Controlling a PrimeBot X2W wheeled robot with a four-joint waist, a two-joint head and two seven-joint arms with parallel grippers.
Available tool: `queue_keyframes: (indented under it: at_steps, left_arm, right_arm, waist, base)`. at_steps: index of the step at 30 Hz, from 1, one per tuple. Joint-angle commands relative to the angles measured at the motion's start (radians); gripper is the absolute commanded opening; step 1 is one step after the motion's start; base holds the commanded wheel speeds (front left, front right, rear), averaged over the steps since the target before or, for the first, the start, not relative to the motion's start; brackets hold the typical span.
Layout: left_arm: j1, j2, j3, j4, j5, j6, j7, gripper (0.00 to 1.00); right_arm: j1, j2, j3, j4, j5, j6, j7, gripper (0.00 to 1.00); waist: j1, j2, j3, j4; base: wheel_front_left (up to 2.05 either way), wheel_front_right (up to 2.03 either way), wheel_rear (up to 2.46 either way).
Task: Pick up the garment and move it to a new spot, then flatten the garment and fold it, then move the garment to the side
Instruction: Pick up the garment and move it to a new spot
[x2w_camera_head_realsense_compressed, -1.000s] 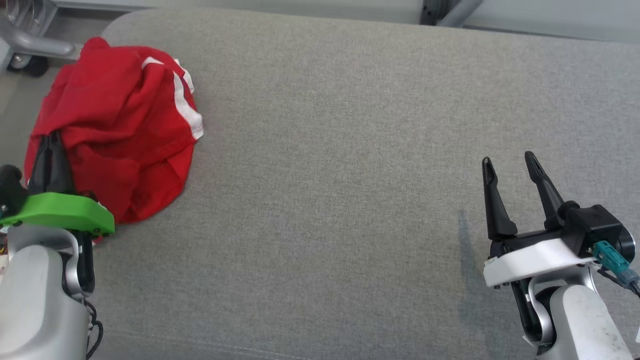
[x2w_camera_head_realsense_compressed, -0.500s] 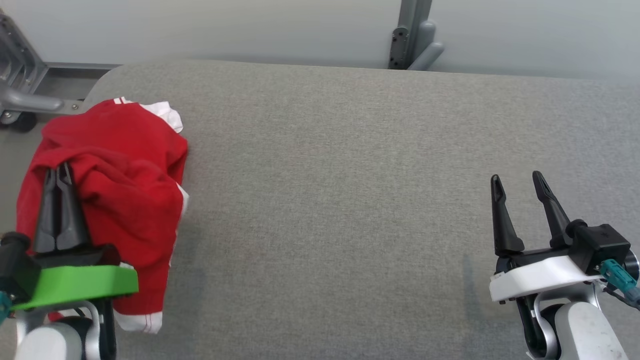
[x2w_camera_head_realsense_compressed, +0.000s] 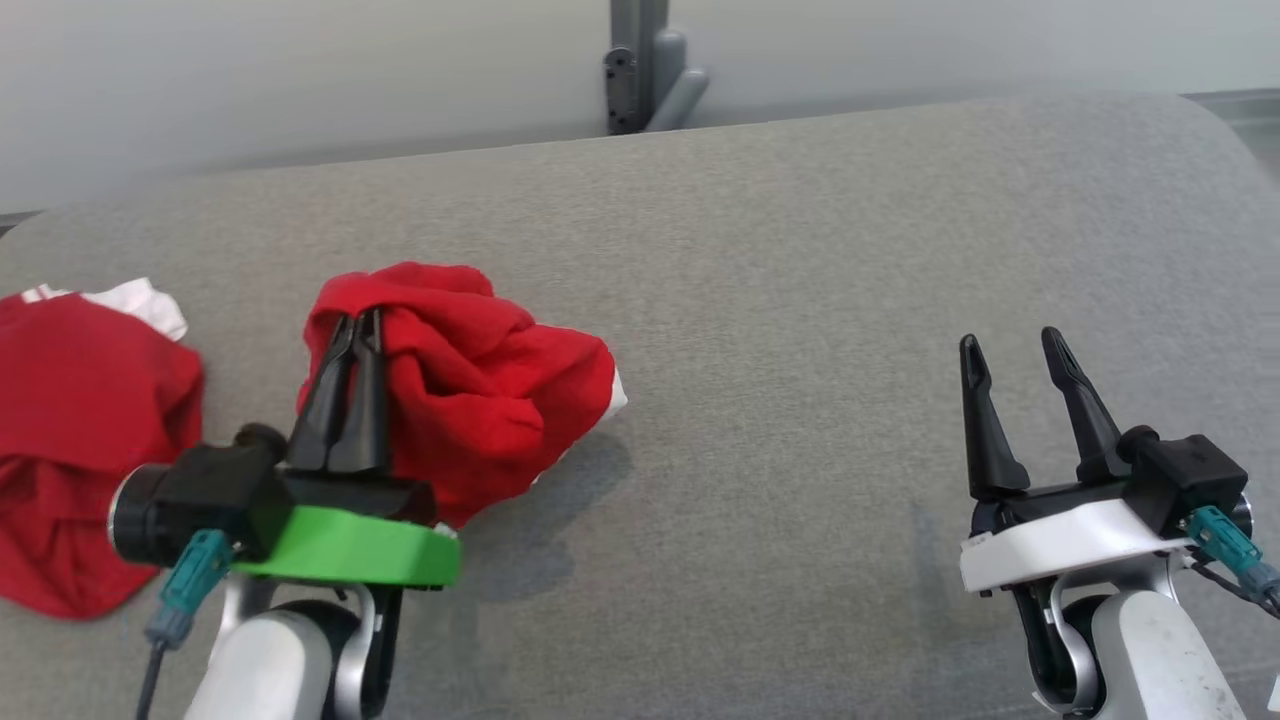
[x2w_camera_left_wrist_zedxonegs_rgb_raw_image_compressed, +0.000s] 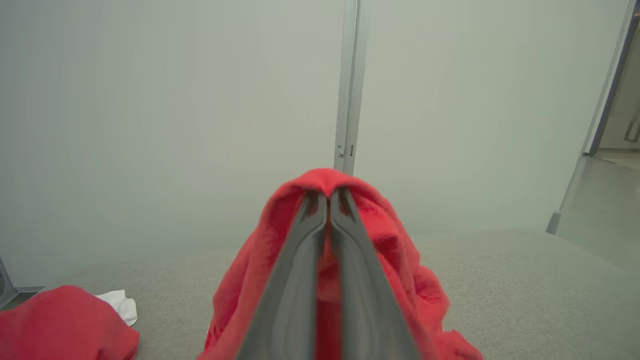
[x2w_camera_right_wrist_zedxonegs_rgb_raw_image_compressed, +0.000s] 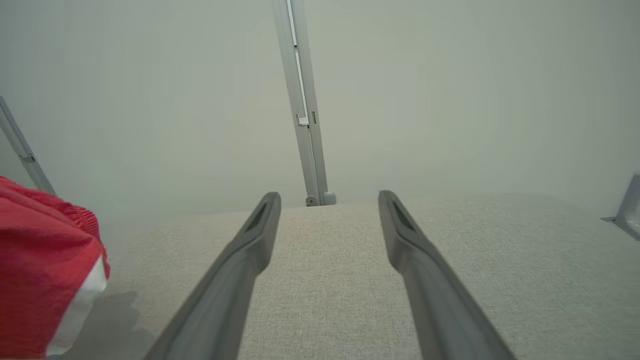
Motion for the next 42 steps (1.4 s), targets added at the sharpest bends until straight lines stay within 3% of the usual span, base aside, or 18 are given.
queue_keyframes:
  at_steps: [1,7,17,18,19,20,26,33,42]
  left_arm:
    - [-0.035,-0.009,-0.011,0.02,0.007,-0.007,0.002,0.0]
    - [-0.133,-0.059,-0.077,0.195,0.008,-0.04,0.015,0.0]
    - [-0.206,-0.113,-0.151,0.453,-0.02,-0.106,0.004,0.03]
    - [-0.213,-0.118,-0.156,0.471,-0.018,-0.109,0.001,0.36]
    - [-0.219,-0.122,-0.162,0.484,-0.019,-0.112,-0.006,0.81]
    - [-0.223,-0.125,-0.167,0.496,-0.021,-0.117,-0.01,1.0]
    - [-0.238,-0.138,-0.184,0.518,-0.031,-0.125,-0.048,1.0]
    - [-0.215,-0.126,-0.152,0.479,-0.051,-0.094,-0.087,1.0]
    - [-0.153,-0.047,-0.051,0.431,-0.088,-0.047,-0.11,1.0]
  right_arm:
    - [-0.016,-0.002,0.002,0.005,0.009,0.0,-0.011,1.0]
    - [-0.033,-0.001,0.006,0.025,0.033,0.0,-0.028,1.0]
    - [-0.053,-0.001,0.008,0.058,0.065,0.0,-0.052,1.0]
    - [-0.055,-0.001,0.005,0.061,0.066,0.0,-0.053,1.0]
    - [-0.056,-0.001,0.004,0.064,0.065,0.0,-0.054,1.0]
    - [-0.058,-0.001,0.002,0.067,0.063,0.0,-0.056,1.0]
    - [-0.061,-0.002,-0.005,0.076,0.047,0.0,-0.06,1.0]
    - [-0.04,-0.002,-0.017,0.077,0.02,0.0,-0.06,1.0]
    - [-0.018,-0.002,-0.02,0.066,-0.008,0.0,-0.033,1.0]
  waist:
    - [0.0001,-0.0001,0.041,-0.14]
    - [0.0001,-0.0001,0.101,-0.261]
    - [0.0001,-0.0001,0.164,-0.317]
    - [0.0001,-0.0001,0.166,-0.313]
    - [0.0001,-0.0001,0.166,-0.308]
    - [0.0001,-0.0001,0.166,-0.301]
    - [0.0001,-0.0001,0.146,-0.235]
    - [0.0001,-0.0001,0.103,-0.136]
    - [0.0001,-0.0001,0.054,-0.032]
  base:
    - [0.0,0.0,0.0]
    - [0.0,0.0,0.0]
    - [0.0,0.0,0.0]
    - [0.0,0.0,0.0]
    - [0.0,0.0,0.0]
    - [0.0,0.0,0.0]
    - [0.0,0.0,0.0]
    - [0.0,0.0,0.0]
    - [0.0,0.0,0.0]
